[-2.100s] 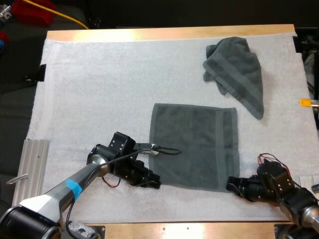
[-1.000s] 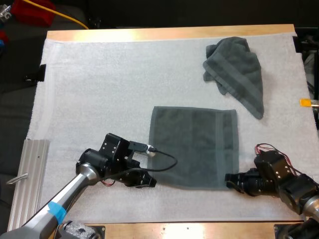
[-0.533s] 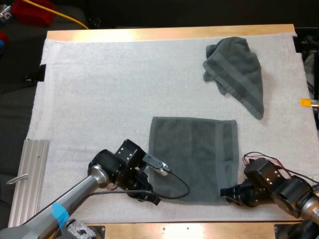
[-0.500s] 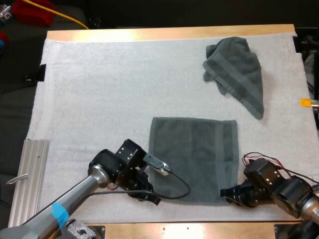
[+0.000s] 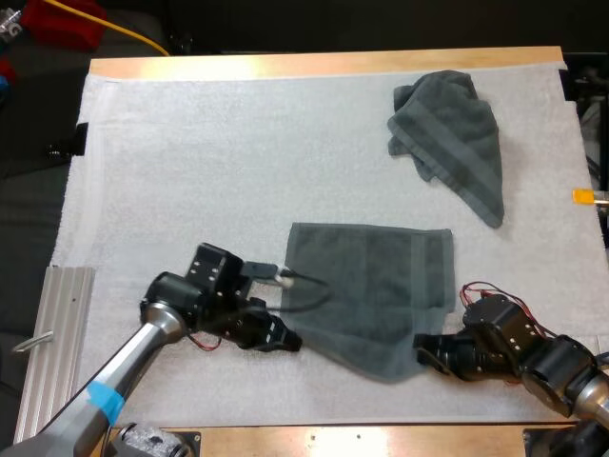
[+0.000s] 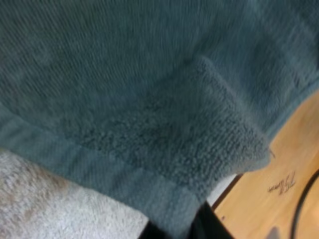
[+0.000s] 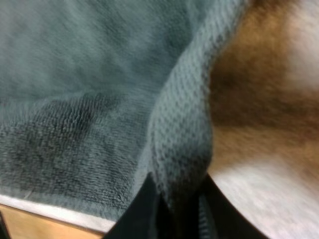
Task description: Pick towel from pile, fold and stack
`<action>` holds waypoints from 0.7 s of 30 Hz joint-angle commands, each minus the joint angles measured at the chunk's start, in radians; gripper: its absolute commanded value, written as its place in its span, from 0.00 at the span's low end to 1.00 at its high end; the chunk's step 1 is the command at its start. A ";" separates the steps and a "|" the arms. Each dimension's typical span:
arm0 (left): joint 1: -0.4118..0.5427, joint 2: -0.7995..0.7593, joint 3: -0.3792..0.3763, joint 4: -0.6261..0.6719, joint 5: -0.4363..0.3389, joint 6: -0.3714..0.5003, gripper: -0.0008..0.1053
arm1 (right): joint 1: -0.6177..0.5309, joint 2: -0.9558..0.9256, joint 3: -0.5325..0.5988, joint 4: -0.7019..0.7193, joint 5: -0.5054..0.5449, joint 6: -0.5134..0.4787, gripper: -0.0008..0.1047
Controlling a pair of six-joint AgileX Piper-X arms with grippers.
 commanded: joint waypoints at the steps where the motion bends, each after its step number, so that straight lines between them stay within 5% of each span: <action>1: 0.008 -0.012 -0.006 -0.025 0.040 -0.011 0.01 | 0.000 0.004 -0.008 -0.023 0.014 0.018 0.08; 10: 0.027 0.047 -0.006 -0.160 0.089 -0.106 0.01 | -0.103 0.049 -0.008 -0.154 0.016 0.060 0.08; 21: 0.027 0.211 -0.088 -0.260 0.114 -0.167 0.01 | -0.280 0.177 -0.008 -0.298 -0.154 0.058 0.08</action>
